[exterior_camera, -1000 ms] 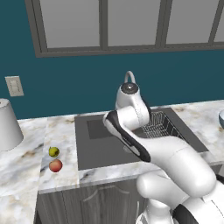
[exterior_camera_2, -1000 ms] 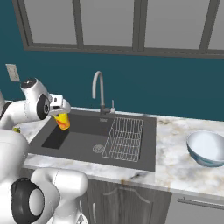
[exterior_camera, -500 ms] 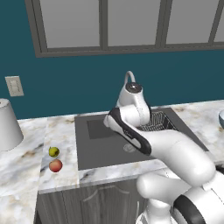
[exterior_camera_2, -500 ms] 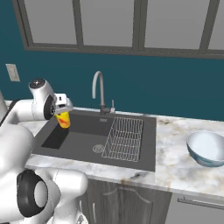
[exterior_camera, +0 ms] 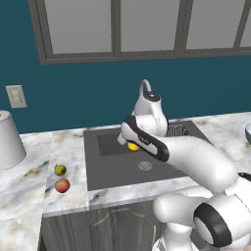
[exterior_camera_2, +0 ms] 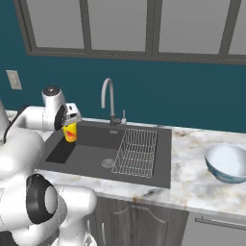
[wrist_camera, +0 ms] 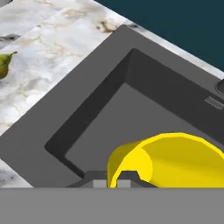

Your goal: Remove the pear and peach from the sink. Then move the bowl and cup from the counter to the sink for washing.

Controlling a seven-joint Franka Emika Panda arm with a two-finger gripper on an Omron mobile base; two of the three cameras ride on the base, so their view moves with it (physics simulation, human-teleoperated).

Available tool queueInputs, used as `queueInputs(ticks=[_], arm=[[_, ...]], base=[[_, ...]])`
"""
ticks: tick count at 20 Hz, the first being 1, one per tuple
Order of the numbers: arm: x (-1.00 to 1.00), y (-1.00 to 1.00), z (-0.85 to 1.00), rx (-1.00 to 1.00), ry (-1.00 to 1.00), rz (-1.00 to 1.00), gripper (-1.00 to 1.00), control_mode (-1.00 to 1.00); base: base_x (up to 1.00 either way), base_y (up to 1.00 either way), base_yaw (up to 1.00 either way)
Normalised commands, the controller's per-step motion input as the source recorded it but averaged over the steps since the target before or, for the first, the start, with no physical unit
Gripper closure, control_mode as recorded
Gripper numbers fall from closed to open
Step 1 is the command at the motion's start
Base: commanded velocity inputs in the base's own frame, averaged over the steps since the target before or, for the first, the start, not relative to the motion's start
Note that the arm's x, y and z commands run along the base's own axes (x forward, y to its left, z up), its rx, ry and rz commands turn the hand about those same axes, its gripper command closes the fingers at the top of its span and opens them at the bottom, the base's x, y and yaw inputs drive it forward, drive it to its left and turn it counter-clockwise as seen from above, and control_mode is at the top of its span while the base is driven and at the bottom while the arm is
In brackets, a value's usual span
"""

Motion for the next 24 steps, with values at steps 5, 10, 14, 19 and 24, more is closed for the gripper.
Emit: queueInputs(ticks=[5,10,14,19,24], arm=[[0.1,0.04,-0.15,-0.01,0.06,0.16,1.0,-1.0],[0.1,0.05,-0.15,-0.03,0.03,0.14,1.0,-1.0],[0.09,0.05,-0.15,-0.04,0.0,0.14,1.0,-1.0],[0.08,0.01,-0.16,-0.05,0.02,0.13,1.0,-1.0],[0.05,0.0,-0.18,-0.04,0.07,0.1,1.0,-1.0]], base=[[0.0,0.0,0.0],[0.0,0.0,0.0],[0.0,0.0,0.0],[0.0,0.0,0.0],[0.0,0.0,0.0]])
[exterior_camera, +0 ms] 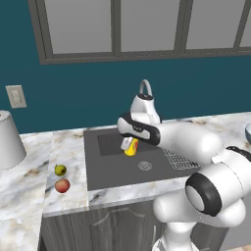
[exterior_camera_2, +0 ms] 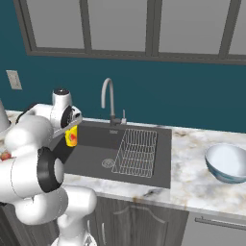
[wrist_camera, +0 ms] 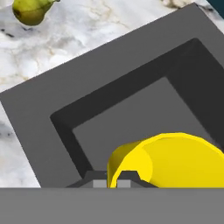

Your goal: Remove the pear and peach from the sink. Then move the bowl and cup from the counter to the sink for washing.

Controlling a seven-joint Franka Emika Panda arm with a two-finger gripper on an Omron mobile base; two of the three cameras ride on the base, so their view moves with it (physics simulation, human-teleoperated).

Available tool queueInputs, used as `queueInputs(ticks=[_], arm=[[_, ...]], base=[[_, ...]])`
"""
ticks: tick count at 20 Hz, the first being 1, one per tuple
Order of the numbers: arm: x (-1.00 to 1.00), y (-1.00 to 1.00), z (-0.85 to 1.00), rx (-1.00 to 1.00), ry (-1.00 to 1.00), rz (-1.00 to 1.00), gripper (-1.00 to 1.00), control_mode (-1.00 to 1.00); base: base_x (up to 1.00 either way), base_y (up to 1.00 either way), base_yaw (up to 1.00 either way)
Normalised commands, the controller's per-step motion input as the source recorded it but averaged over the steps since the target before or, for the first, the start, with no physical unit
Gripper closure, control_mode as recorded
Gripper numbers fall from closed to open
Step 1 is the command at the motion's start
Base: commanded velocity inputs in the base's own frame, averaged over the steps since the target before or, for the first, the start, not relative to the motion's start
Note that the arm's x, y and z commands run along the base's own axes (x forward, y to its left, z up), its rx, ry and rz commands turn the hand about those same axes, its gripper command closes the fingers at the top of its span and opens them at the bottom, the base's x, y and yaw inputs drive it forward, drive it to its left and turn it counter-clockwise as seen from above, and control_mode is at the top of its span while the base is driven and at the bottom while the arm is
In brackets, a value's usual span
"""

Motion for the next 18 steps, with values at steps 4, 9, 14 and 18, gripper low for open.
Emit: queueInputs(ticks=[4,9,14,18], arm=[[0.0,0.0,-0.16,-0.01,0.03,0.1,1.0,-1.0],[0.02,0.0,-0.17,-0.02,0.0,0.1,1.0,-1.0],[0.0,0.0,-0.2,-0.04,0.0,0.05,1.0,-1.0],[0.0,0.0,-0.2,-0.03,0.0,0.02,1.0,-1.0]], base=[[0.0,0.0,0.0],[0.0,0.0,0.0],[0.0,0.0,0.0],[0.0,0.0,0.0]])
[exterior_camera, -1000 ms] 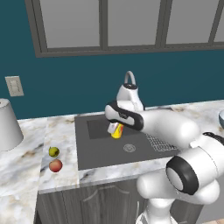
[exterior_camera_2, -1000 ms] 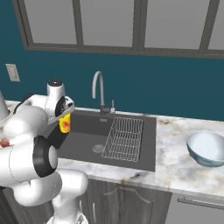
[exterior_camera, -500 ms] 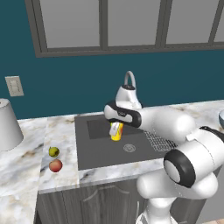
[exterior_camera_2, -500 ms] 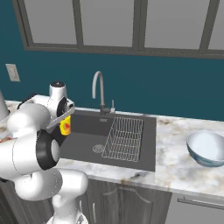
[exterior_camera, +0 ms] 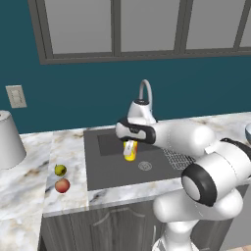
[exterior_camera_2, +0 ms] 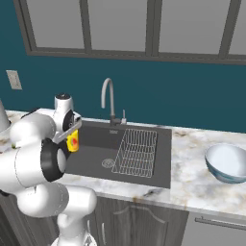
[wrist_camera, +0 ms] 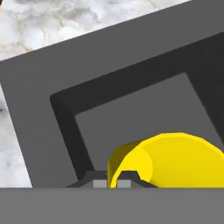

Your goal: Remove the pear and peach from the sink. Then move the bowl and cup from the counter to the sink for washing.

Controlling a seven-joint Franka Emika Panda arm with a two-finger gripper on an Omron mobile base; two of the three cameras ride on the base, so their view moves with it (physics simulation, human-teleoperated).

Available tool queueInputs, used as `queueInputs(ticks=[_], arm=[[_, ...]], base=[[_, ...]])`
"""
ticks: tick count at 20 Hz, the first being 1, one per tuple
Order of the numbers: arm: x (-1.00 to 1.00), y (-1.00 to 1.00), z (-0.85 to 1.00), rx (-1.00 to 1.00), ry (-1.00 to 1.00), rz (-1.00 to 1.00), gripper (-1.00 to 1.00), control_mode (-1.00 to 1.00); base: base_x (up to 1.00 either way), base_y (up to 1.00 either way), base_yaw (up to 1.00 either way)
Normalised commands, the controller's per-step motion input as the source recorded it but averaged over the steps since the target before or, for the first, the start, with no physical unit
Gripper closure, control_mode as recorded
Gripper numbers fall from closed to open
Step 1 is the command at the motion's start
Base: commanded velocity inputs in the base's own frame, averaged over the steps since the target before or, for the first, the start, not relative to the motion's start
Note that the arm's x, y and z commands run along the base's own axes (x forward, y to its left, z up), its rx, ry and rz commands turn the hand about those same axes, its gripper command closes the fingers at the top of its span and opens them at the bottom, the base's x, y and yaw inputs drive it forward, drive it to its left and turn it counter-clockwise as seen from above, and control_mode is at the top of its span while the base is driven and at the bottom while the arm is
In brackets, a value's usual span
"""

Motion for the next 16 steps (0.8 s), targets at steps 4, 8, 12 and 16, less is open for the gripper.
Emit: queueInputs(ticks=[4,8,12,16], arm=[[0.02,0.0,-0.19,-0.02,0.0,0.0,1.0,-1.0],[0.01,0.0,-0.2,-0.02,0.0,0.01,1.0,-1.0],[0.0,0.0,-0.23,-0.02,0.0,0.0,1.0,-1.0],[0.03,0.01,-0.2,0.0,0.0,0.0,1.0,-1.0]], base=[[0.0,0.0,0.0],[0.0,0.0,0.0],[0.0,0.0,0.0],[0.0,0.0,0.0]])
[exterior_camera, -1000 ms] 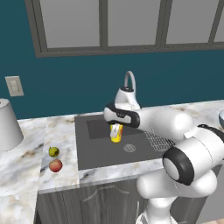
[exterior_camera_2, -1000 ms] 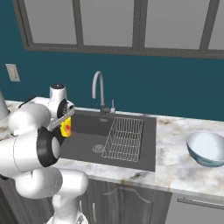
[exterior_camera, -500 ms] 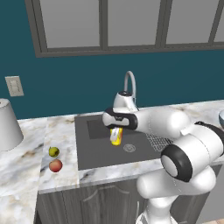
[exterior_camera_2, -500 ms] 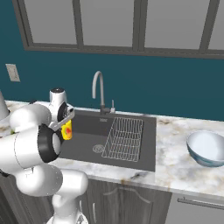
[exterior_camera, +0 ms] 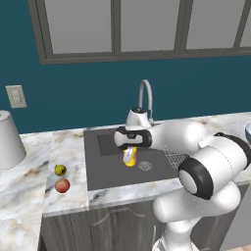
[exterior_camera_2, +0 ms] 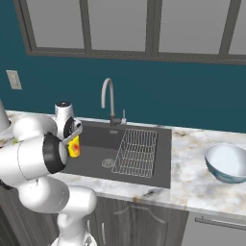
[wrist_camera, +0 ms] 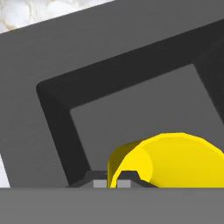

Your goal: Remove the pear and peach from the sink. Then move the bowl and cup from the counter to the sink for washing.

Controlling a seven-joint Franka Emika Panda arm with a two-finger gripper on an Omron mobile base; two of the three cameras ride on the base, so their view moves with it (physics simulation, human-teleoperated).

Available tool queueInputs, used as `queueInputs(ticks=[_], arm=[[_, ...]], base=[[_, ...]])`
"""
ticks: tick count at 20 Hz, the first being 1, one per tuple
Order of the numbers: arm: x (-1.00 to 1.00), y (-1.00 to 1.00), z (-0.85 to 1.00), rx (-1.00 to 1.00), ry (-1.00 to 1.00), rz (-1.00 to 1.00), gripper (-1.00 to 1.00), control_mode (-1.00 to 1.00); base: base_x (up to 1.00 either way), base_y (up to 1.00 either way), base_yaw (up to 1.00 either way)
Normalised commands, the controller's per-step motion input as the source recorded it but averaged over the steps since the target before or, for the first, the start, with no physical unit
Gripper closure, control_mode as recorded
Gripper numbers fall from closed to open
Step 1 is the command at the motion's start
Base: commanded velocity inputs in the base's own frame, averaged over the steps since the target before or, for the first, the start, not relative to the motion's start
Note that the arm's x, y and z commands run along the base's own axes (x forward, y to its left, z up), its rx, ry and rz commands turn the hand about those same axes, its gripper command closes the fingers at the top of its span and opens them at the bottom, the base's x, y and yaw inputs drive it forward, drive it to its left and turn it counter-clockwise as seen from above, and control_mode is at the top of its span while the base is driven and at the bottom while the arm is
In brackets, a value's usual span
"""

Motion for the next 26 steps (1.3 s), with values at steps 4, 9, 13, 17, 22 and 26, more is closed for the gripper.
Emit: queueInputs(ticks=[4,9,13,17,22,26], arm=[[0.1,0.04,-0.15,0.0,0.0,0.0,1.0,-1.0],[0.05,0.08,-0.15,0.0,0.0,0.0,1.0,-1.0],[0.08,0.08,-0.15,0.0,0.0,0.0,1.0,-1.0],[0.11,0.06,-0.13,0.0,0.0,0.01,1.0,-1.0],[0.13,0.03,-0.08,0.0,-0.01,0.01,1.0,-1.0],[0.09,0.04,-0.06,0.0,-0.02,0.01,1.0,-1.0]], base=[[0.0,0.0,0.0],[0.0,0.0,0.0],[0.0,0.0,0.0],[0.0,0.0,0.0],[0.0,0.0,0.0],[0.0,0.0,0.0]])
